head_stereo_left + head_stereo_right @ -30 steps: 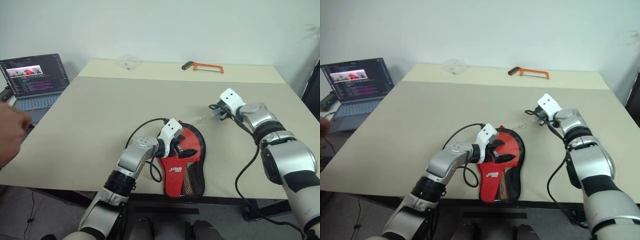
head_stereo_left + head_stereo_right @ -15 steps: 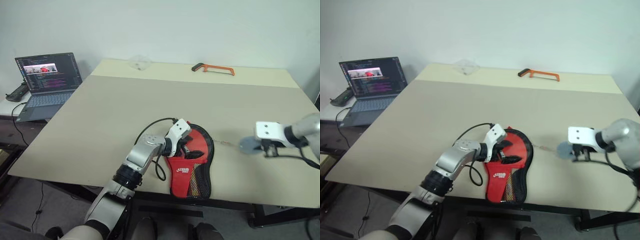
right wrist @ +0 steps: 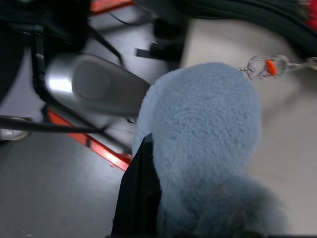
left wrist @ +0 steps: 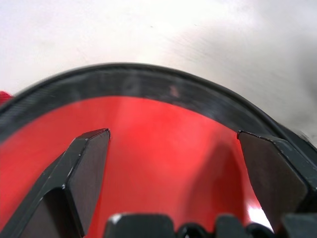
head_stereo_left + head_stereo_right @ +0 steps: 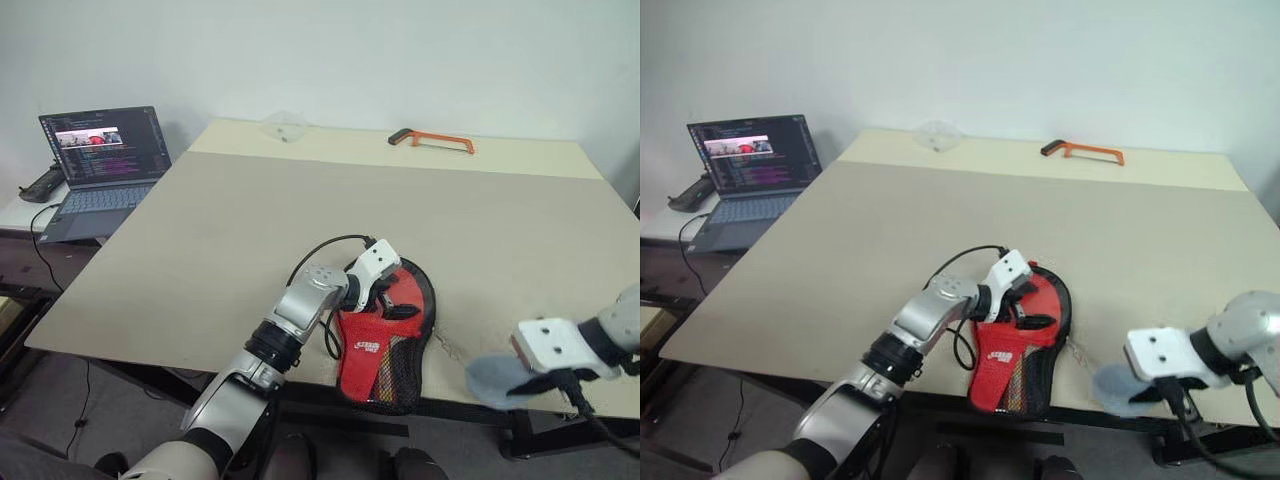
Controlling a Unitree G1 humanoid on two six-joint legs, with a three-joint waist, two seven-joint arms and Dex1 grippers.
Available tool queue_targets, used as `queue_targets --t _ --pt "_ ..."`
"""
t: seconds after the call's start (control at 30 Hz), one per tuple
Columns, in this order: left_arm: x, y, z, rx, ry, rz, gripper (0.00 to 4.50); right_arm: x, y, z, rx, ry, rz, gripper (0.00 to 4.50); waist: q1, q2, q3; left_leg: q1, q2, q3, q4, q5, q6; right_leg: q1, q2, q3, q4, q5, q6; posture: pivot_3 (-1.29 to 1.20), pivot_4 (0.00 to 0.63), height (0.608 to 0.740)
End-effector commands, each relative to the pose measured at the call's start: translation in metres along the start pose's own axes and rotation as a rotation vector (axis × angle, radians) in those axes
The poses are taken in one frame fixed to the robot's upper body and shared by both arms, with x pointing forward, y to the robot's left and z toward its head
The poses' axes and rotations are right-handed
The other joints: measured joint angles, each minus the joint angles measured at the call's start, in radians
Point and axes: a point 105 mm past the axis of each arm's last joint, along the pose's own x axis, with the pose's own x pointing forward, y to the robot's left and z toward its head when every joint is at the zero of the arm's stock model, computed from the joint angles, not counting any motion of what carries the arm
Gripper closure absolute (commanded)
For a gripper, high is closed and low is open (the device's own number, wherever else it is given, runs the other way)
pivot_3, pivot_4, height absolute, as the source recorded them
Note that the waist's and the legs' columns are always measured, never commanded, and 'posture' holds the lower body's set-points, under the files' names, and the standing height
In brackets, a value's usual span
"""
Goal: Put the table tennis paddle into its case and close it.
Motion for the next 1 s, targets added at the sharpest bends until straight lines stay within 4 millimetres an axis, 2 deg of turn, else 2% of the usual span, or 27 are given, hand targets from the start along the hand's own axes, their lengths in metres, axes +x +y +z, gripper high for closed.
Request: queue_targets --t 0.03,0.17,0.3,0.57,0.7,0.9,1.0 --pt "0.004 -0.004 -0.029 -0.048 0.102 -0.008 0.0 0.019 0.024 0.015 -0.062 -0.043 0.121 4.13 0.0 0.0 0.0 0.0 0.0 0.0 -0.001 -0.001 0.0 0.001 0.0 -0.001 -0.001 0.0 0.0 0.0 0.15 0.74" --pt "0.004 -0.008 -0.032 -0.044 0.114 -0.022 0.0 0.03 0.016 0.015 -0.062 -0.053 0.074 4.13 -0.001 -0.001 0.0 0.0 0.0 -0.001 0.0 -0.003 0.0 0.002 0.0 -0.001 -0.003 0.0 0.0 0.0 0.15 0.74" --pt "0.003 -0.009 -0.035 -0.043 0.121 -0.021 0.0 0.027 0.009 0.014 -0.067 -0.049 0.06 4.14 -0.005 -0.001 0.0 0.001 0.0 -0.001 0.0 -0.003 0.0 0.002 0.0 -0.001 -0.003 -0.001 0.0 0.0 0.15 0.74" --pt "0.001 -0.009 -0.037 -0.049 0.125 -0.012 0.0 0.028 0.039 0.029 -0.132 -0.081 0.225 4.15 -0.007 -0.001 -0.001 0.001 0.001 -0.001 0.001 -0.003 0.0 0.003 0.0 -0.001 -0.003 -0.001 0.0 0.0 0.15 0.74" --pt "0.0 -0.012 -0.042 -0.05 0.149 -0.018 0.0 0.047 0.059 0.04 -0.179 -0.131 0.309 4.15 -0.009 -0.003 -0.004 0.001 0.001 -0.001 0.001 -0.003 0.0 0.003 0.0 -0.002 -0.003 -0.002 0.0 0.0 0.15 0.74" --pt "-0.005 -0.013 -0.043 -0.039 0.178 -0.027 0.0 0.069 0.076 0.057 -0.216 -0.209 0.376 4.16 -0.012 -0.007 -0.011 0.002 0.001 -0.001 0.001 -0.003 0.0 0.003 0.001 -0.002 -0.003 -0.003 -0.001 0.0 0.15 0.74" --pt "-0.008 -0.01 -0.042 -0.031 0.19 -0.024 0.0 0.077 0.073 0.054 -0.221 -0.193 0.361 4.16 -0.012 -0.009 -0.014 0.002 0.001 -0.001 0.001 -0.003 0.0 0.003 0.001 -0.002 -0.003 -0.005 -0.004 0.0 0.15 0.74"
